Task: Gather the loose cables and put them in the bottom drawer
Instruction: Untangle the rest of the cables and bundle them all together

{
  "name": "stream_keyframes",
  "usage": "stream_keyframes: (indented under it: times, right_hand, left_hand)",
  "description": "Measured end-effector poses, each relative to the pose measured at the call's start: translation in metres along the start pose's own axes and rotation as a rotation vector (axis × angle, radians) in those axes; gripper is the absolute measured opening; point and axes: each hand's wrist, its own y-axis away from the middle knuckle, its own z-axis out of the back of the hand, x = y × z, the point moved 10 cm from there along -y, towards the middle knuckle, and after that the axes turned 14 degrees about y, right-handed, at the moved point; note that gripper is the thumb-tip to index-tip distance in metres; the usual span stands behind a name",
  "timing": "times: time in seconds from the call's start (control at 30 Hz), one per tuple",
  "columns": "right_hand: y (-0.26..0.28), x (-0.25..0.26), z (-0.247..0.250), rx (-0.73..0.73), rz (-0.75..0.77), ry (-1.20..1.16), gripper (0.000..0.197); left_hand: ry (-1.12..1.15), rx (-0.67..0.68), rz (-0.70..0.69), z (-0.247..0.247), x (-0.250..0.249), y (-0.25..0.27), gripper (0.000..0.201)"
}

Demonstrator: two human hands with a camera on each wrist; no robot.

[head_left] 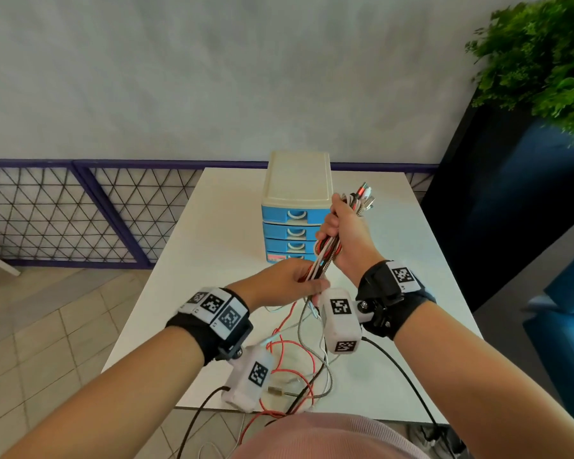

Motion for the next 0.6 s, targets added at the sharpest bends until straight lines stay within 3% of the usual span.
stream_keyframes:
  times: [0.13,0.27,0.37,0.43,0.5,0.6]
  right_hand:
    - [-0.006,0.017,0.005,-0.011,0.011,0.054,0.042]
    - [-0.012,0.033,0.016,-0.076,0.057,0.002,0.037]
    - [-0.017,0.035,0.024,-0.116,0.067,-0.017,0.033]
    - [-0.019,0.037,0.027,-0.132,0.073,-0.008,0.031]
    - [-0.021,0.037,0.029,-0.136,0.075,0.004,0.029]
    - [-0.024,0.038,0.029,-0.157,0.073,0.027,0.027]
  left_hand:
    - [0.110,0.033,0.064,0.008,0.011,0.008,0.017]
    - [0.345,-0.162,0.038,0.041,0.029,0.016,0.015]
    - [0.598,-0.396,0.015,0.069,0.050,0.027,0.010]
    - [0.832,-0.500,-0.073,0.081,0.055,0.033,0.012]
    - [1.010,-0.547,-0.164,0.088,0.052,0.037,0.017]
    - [1.084,-0.560,-0.219,0.092,0.043,0.038,0.024]
